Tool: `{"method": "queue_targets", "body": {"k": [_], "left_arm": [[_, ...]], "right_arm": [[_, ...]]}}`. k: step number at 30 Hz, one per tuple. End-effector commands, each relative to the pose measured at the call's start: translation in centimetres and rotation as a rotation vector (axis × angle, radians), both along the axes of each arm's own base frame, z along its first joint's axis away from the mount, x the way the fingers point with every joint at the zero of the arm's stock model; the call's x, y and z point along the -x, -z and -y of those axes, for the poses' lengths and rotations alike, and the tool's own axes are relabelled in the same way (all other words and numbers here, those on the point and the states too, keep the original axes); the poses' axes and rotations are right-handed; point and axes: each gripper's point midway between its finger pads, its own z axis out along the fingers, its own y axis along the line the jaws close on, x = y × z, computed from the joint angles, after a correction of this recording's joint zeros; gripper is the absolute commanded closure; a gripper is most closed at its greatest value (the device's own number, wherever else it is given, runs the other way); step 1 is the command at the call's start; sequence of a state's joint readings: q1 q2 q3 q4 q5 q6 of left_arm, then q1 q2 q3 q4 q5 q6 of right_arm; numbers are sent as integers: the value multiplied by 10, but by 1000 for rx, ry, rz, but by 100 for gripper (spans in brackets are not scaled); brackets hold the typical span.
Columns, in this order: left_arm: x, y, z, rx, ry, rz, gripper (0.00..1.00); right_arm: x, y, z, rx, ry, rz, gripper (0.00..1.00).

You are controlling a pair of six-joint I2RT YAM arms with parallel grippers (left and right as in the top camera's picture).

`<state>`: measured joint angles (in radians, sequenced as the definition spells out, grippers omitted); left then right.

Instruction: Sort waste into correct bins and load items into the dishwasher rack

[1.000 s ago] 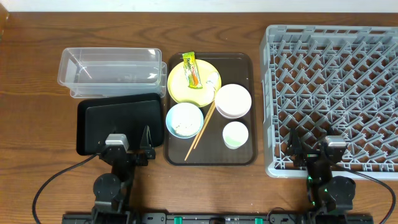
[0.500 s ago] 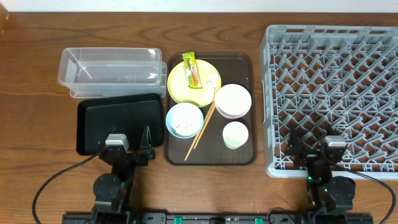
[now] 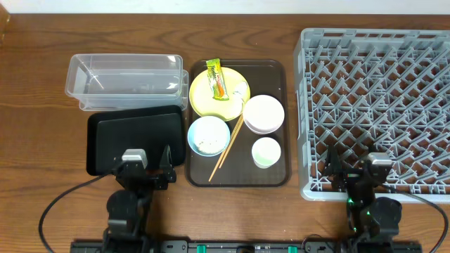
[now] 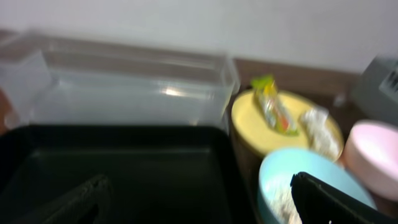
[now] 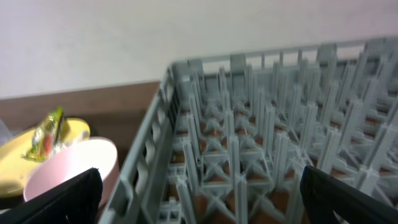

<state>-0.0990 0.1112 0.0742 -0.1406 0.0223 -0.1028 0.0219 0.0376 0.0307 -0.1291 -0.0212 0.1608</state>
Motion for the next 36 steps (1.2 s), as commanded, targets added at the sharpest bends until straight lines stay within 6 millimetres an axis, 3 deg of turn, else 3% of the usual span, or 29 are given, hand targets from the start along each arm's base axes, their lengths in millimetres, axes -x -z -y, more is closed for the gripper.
{"method": "queue_targets", "body": {"k": [1, 7, 17, 21, 25, 30, 36], "left_arm": [[-3, -20, -2, -16, -9, -27, 6], [-16, -44, -1, -34, -8, -208, 6], [-35, -61, 1, -80, -3, -692, 6], [-50, -73, 21, -17, 88, -699, 6], [-80, -90, 38, 52, 145, -581, 7], [-124, -95, 51, 64, 154, -541, 8], [-185, -77, 88, 41, 215, -576, 8]], "right_arm": [[2, -10, 5, -9, 35, -38, 1], [-4, -30, 8, 36, 43, -147, 1], [-27, -44, 6, 52, 34, -476, 1], [-36, -44, -2, 38, -7, -565, 1], [-40, -43, -3, 34, -16, -587, 1], [-42, -44, -3, 34, -16, -584, 1], [-42, -44, -3, 34, -16, -581, 1]]}}
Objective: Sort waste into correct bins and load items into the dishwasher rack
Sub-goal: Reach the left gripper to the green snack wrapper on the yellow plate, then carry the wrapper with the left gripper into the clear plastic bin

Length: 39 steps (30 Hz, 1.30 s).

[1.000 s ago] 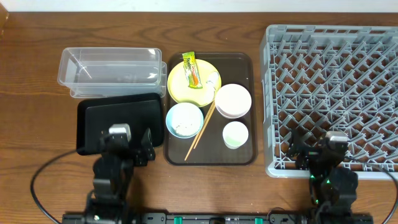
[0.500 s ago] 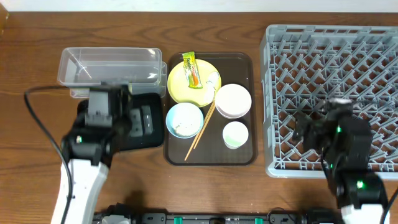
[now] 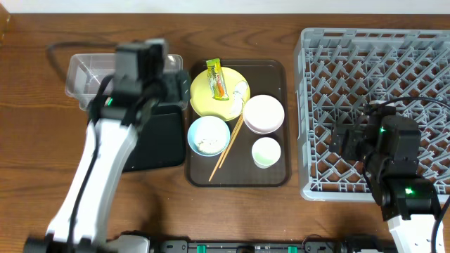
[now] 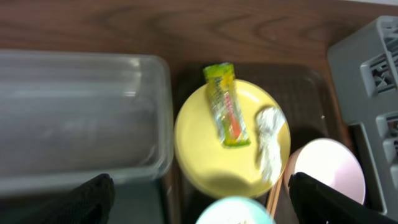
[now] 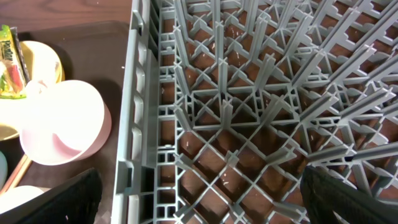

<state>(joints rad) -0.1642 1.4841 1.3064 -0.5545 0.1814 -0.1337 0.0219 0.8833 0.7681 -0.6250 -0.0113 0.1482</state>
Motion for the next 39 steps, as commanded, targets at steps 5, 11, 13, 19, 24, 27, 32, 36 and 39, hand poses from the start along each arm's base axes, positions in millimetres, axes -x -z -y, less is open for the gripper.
{"method": "queue_targets", "body": {"k": [5, 11, 13, 19, 24, 27, 32, 36, 39], "left_arm": [[-54, 47, 54, 10, 89, -17, 8], [-68, 112, 70, -69, 87, -85, 8], [-69, 132, 73, -83, 90, -113, 9], [-71, 173, 85, -87, 100, -162, 8], [-70, 195, 94, -83, 102, -185, 14], [-68, 201, 98, -76, 94, -199, 25], [-67, 202, 99, -78, 97, -203, 55], [-64, 200, 97, -81, 95, -211, 86], [-65, 188, 96, -75, 92, -196, 94]], "right_arm": [[-3, -9, -4, -1, -21, 21, 1], [-2, -9, -4, -1, -20, 20, 1], [-2, -8, -4, -1, -21, 16, 1], [-2, -8, -4, -1, -21, 15, 1], [-2, -8, -4, -1, -21, 15, 1], [-2, -8, -4, 0, -20, 15, 1], [-2, -8, -4, -1, -21, 16, 1], [-2, -8, -4, -1, -21, 14, 1], [-1, -8, -4, -1, -21, 13, 1]]}}
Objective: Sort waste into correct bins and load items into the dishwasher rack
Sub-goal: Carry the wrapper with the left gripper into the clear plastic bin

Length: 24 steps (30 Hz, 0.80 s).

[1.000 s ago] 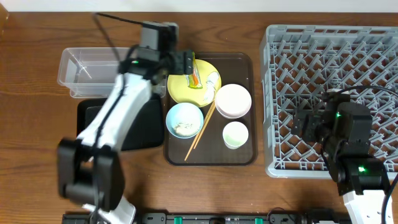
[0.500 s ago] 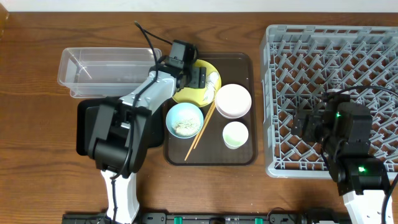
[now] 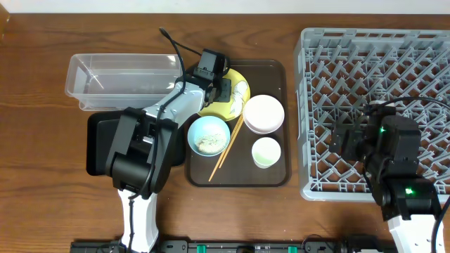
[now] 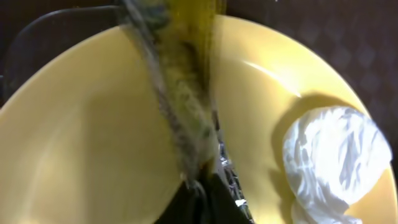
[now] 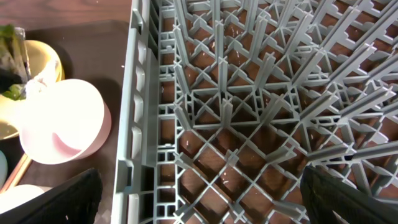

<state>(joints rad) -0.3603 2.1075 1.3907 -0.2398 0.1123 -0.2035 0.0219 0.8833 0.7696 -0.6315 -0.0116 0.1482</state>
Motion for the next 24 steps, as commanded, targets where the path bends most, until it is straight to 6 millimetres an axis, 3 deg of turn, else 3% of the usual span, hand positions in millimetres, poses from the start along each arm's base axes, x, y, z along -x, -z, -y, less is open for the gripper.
{"method": "queue_targets", "body": {"k": [1, 6, 9, 12, 17, 20, 22, 23, 24], "left_arm": [[-4, -21, -1, 2, -5, 33, 94], [-6, -86, -17, -5, -51, 136, 94], [-3, -126, -50, 4, -213, 173, 94], [4, -147, -87, 57, -391, 160, 94], [17, -134, -149, 166, -764, 34, 94], [24, -123, -172, 226, -942, -27, 92], [24, -119, -179, 231, -974, -33, 83], [24, -119, -181, 230, -977, -33, 66], [24, -119, -181, 230, -977, -34, 57]], "right_arm": [[-2, -8, -4, 0, -20, 18, 1], [-2, -8, -4, 1, -19, 18, 1], [-2, -8, -3, 3, -17, 18, 1], [-2, -8, -3, 3, -17, 19, 1], [-3, -9, -4, 2, -18, 22, 1], [-3, -9, -4, 2, -18, 22, 1], [-3, -9, -4, 2, -18, 22, 1], [-3, -9, -4, 2, -18, 22, 1], [-3, -9, -4, 2, -18, 22, 1]]}}
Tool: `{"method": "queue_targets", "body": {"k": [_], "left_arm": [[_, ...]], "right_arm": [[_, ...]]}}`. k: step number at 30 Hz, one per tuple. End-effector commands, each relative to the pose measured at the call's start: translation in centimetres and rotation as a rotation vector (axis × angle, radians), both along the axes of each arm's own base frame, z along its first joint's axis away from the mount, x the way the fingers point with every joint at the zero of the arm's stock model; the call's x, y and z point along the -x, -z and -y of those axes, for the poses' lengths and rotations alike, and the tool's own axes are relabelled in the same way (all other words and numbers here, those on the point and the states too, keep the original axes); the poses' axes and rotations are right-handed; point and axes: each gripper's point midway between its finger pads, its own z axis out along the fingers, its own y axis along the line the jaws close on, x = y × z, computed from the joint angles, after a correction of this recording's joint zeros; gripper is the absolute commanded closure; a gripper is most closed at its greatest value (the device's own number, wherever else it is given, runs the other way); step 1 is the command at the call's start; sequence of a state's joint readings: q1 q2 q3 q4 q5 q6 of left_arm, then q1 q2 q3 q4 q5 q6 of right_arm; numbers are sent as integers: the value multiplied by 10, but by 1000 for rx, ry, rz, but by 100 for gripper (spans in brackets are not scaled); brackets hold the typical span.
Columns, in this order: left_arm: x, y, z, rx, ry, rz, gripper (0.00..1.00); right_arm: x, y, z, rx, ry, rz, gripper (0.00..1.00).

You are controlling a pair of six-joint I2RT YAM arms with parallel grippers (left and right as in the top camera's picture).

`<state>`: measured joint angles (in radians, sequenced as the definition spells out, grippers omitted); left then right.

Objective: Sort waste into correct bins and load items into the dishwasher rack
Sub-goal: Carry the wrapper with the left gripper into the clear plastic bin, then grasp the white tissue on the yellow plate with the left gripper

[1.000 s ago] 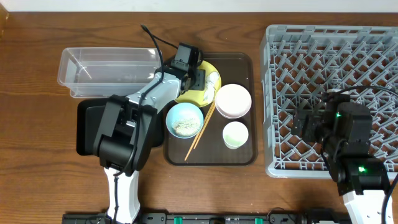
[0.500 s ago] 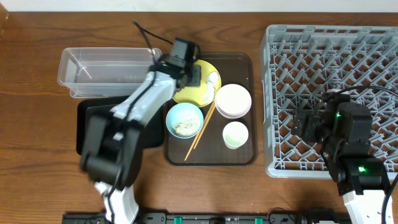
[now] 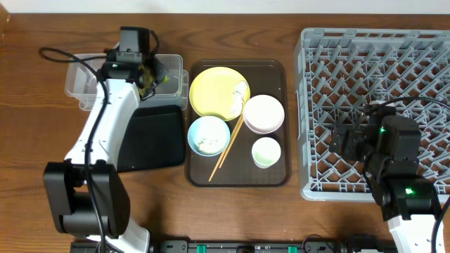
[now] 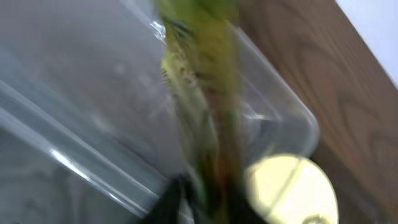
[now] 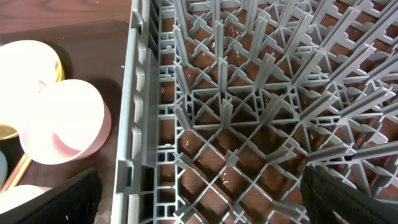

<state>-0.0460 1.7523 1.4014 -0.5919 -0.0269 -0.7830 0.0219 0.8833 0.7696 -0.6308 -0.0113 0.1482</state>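
My left gripper [image 3: 145, 76] is shut on the green-yellow snack wrapper [image 4: 200, 93] and holds it over the right end of the clear plastic bin [image 3: 98, 77]; the left wrist view is blurred. The yellow plate [image 3: 214, 91] on the brown tray [image 3: 275, 70] still carries a crumpled white tissue [image 3: 240, 90]. A pink bowl [image 3: 264, 114], a blue bowl [image 3: 209, 135] with crumbs, a pale green cup [image 3: 266, 151] and chopsticks [image 3: 226, 147] also lie on the tray. My right gripper [image 5: 205, 208] is open above the grey dishwasher rack [image 3: 376, 105].
A black bin [image 3: 151, 140] sits in front of the clear bin, left of the tray. The rack's left wall [image 5: 134, 124] stands between my right gripper and the pink bowl [image 5: 59, 121]. Cables trail over the table's left side.
My left gripper, shut on the wrapper at the yellow plate, is now over the clear bin with the wrapper in it. The plate holds only the tissue. The right arm has not moved.
Both arms were folded at the table's front edge. Then the left arm stood over the bins and the right over the rack, both open. After that the left gripper was shut on the wrapper on the plate, and now holds it over the clear bin.
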Motion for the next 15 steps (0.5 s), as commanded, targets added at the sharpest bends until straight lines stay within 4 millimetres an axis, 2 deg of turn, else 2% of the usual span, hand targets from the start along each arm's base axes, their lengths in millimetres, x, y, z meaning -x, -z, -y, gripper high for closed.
{"method": "queue_targets", "body": {"k": [1, 2, 6, 10, 13, 15], "left_arm": [[2, 4, 0, 50, -95, -4, 49], [1, 3, 2, 54, -86, -1, 43], [-10, -5, 27, 76, 89, 49, 42], [-20, -19, 83, 15, 482, 151, 41], [-11, -18, 122, -108, 762, 176, 40], [-4, -13, 144, -160, 890, 176, 40]], "right_arm": [[-3, -9, -4, 2, -18, 21, 1], [-3, -9, -4, 2, -18, 21, 1], [-3, -9, -4, 1, -18, 21, 1], [-3, -9, -4, 2, -18, 22, 1], [-3, -9, -4, 2, -18, 22, 1], [-3, -9, -4, 2, -18, 22, 1]]}}
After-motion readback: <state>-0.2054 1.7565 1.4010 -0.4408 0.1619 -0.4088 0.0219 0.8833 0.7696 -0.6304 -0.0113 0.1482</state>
